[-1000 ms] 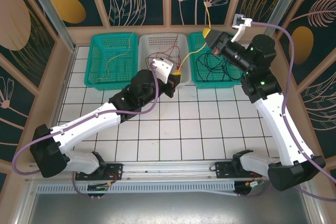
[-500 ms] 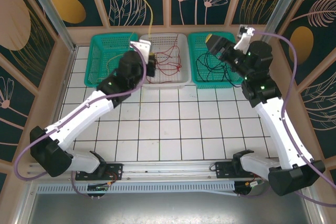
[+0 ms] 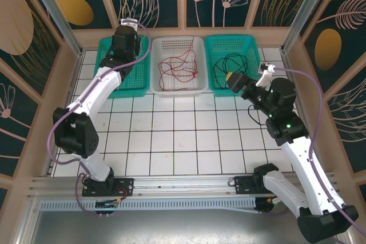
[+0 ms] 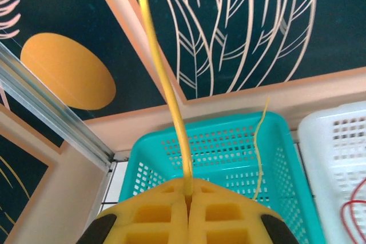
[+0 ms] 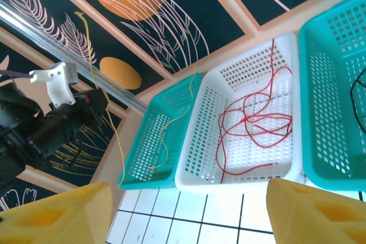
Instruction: Untangle the cables
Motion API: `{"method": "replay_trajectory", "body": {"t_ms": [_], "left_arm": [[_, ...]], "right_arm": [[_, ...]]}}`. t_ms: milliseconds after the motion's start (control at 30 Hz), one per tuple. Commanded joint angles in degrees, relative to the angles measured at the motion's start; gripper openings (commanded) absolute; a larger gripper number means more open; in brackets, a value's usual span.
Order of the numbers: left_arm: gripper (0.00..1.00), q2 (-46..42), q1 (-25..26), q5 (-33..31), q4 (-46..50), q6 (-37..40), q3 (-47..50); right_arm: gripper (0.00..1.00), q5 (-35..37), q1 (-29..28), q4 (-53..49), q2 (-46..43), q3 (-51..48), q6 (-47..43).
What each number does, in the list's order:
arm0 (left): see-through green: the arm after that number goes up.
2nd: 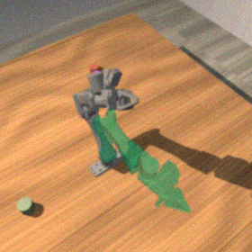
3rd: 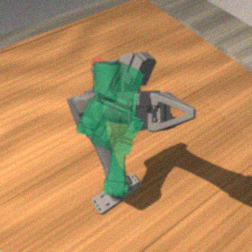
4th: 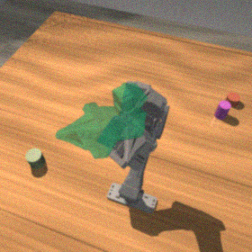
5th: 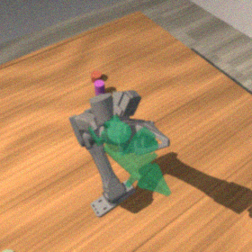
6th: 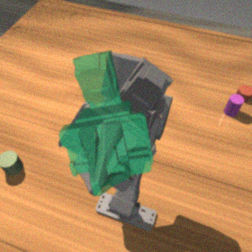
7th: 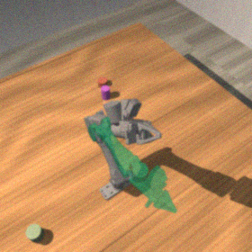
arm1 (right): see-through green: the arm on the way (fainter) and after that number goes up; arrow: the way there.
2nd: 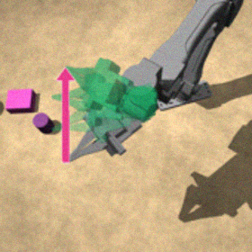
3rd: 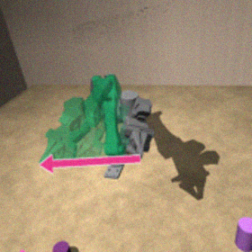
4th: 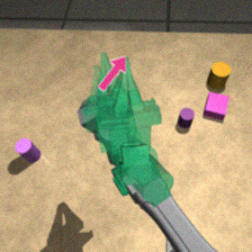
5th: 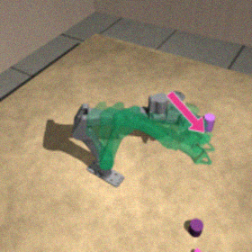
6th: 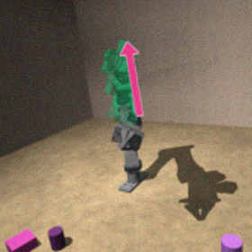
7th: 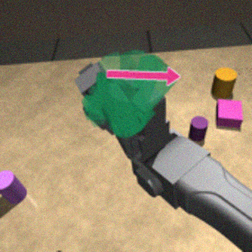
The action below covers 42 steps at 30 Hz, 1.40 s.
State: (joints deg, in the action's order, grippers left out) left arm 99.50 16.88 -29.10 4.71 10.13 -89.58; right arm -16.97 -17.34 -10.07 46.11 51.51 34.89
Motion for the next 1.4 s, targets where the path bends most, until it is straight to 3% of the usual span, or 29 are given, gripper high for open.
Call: {"method": "replay_trajectory", "body": {"t_ms": [0, 167, 500, 733, 867, 1033, 1167, 1300, 1367], "left_arm": [[0.00, 4.1, -1.9, 1.4, -0.6, 3.1, -3.1], [0.00, 8.9, -2.1, 5.7, 4.0, -0.5, -5.5], [0.00, 16.5, -2.9, 6.2, 2.9, -6.4, -8.6], [0.00, 21.6, -5.1, 6.8, 6.4, -18.8, -15.2], [0.00, 24.2, -6.1, 10.5, 10.8, -27.4, -20.6], [0.01, 25.3, -6.1, 11.7, 12.1, -31.1, -20.5], [0.56, 22.9, -6.1, 10.7, 10.9, -32.9, -15.7], [0.76, 18.2, -6.1, 12.4, 8.4, -32.5, -10.6], [0.98, 15.7, -6.1, 12.4, 9.0, -32.0, -9.4]], "right_arm": [[0.71, -0.5, -0.1, -0.6, -1.1, -1.9, -0.1], [0.70, -0.4, -0.1, -1.1, 0.0, -2.9, -0.4], [0.70, 0.2, -0.1, -1.7, 0.4, -4.7, -0.9], [0.70, -0.1, -0.1, -1.8, 1.6, -4.8, -1.2], [0.70, -0.3, -0.1, -1.2, 2.3, -5.0, -1.0], [0.70, -0.1, -0.1, -1.3, 2.5, -4.9, -1.1], [0.70, 0.6, -0.1, -2.5, 2.7, -3.4, -2.1], [0.70, 2.0, -0.1, -3.5, 3.2, -0.8, -3.7], [0.70, 4.8, 0.0, -5.2, 3.3, 1.9, -5.6]]}}
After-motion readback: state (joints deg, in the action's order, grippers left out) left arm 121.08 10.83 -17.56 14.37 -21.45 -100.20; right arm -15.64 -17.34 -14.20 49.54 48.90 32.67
